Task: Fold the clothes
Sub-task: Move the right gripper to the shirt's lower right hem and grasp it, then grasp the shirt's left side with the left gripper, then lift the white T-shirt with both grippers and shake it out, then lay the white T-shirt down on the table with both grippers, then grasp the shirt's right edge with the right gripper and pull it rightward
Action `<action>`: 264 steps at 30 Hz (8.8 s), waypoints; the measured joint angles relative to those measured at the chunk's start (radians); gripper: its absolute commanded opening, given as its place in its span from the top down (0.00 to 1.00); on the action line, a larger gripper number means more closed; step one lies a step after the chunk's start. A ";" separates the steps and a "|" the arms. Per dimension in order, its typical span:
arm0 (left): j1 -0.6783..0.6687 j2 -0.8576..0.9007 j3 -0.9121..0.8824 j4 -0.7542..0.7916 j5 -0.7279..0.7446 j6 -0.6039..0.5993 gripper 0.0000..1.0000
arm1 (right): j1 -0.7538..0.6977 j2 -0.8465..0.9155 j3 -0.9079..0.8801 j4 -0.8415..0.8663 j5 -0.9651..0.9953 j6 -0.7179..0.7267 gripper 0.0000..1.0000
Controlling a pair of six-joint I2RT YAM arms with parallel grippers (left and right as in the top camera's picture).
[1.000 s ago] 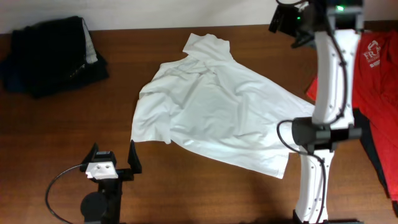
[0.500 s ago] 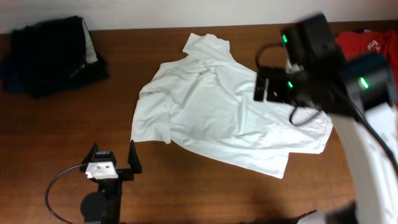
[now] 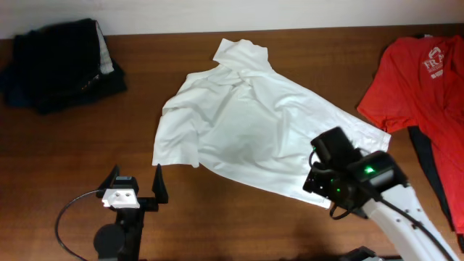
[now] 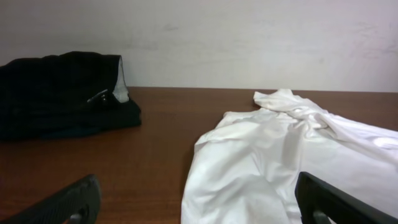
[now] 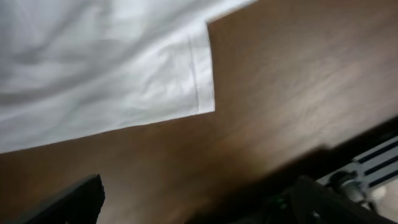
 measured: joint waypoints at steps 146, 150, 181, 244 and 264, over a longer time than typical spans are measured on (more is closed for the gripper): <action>0.068 1.587 2.376 -0.622 -0.064 -0.110 0.99 | -0.818 0.581 1.757 0.090 -0.703 -0.465 0.96; 0.072 1.709 2.369 -0.851 -0.043 -0.108 0.99 | -0.749 0.671 1.653 -0.057 -0.698 -0.552 0.96; 0.105 2.041 2.303 -0.769 -0.060 -0.030 1.00 | -0.454 0.890 1.685 0.076 -0.257 -0.645 0.95; 0.148 1.524 1.888 -1.455 -0.111 -0.070 0.23 | 0.072 0.787 0.304 0.644 -0.547 -0.584 0.41; 0.148 1.524 1.888 -1.452 -0.108 -0.069 0.22 | 0.073 0.797 0.304 0.701 -0.423 -0.510 0.68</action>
